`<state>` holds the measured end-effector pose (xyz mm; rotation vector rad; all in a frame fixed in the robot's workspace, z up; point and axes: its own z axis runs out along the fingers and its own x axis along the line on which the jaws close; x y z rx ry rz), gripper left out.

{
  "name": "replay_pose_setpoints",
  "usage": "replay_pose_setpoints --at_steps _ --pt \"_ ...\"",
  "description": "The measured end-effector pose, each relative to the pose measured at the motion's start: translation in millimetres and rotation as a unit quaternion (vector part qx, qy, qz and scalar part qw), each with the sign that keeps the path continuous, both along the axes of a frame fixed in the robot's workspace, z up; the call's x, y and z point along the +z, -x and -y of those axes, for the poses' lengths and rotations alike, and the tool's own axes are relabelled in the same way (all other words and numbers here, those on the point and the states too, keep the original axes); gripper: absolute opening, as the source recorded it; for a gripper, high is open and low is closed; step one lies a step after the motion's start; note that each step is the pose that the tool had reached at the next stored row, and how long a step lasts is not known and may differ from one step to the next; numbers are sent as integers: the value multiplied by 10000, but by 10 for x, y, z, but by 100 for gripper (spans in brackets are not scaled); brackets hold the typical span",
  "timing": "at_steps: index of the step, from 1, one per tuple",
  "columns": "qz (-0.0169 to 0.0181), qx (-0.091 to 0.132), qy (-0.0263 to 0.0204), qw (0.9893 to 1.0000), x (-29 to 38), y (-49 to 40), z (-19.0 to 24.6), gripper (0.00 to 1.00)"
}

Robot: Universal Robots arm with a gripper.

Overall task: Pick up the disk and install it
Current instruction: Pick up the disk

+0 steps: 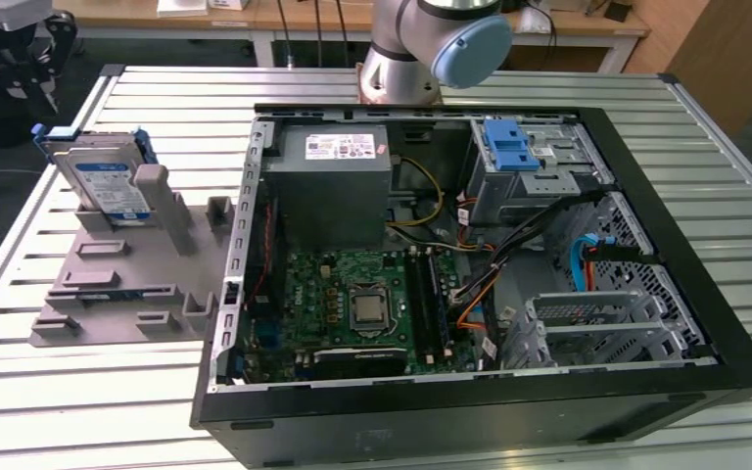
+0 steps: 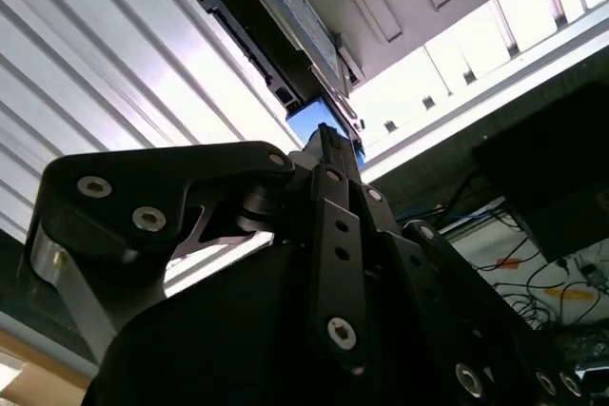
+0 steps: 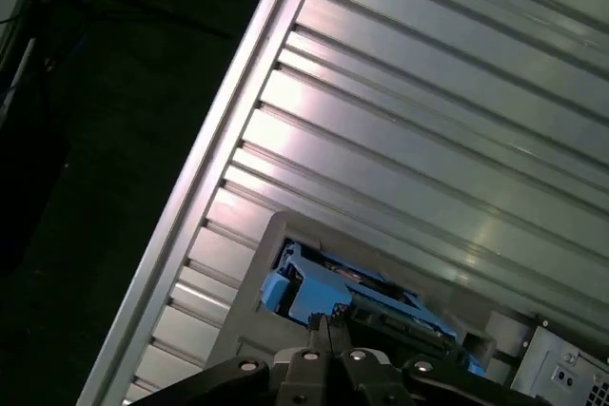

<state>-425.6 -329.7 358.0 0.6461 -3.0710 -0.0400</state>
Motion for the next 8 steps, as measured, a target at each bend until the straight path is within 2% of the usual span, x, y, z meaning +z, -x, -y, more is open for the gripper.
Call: replay_pose_setpoints --at_steps 4,8 --pt "0 347 21 9994 -3 0 0 11" --pt "0 702 41 9975 -7 0 0 11"
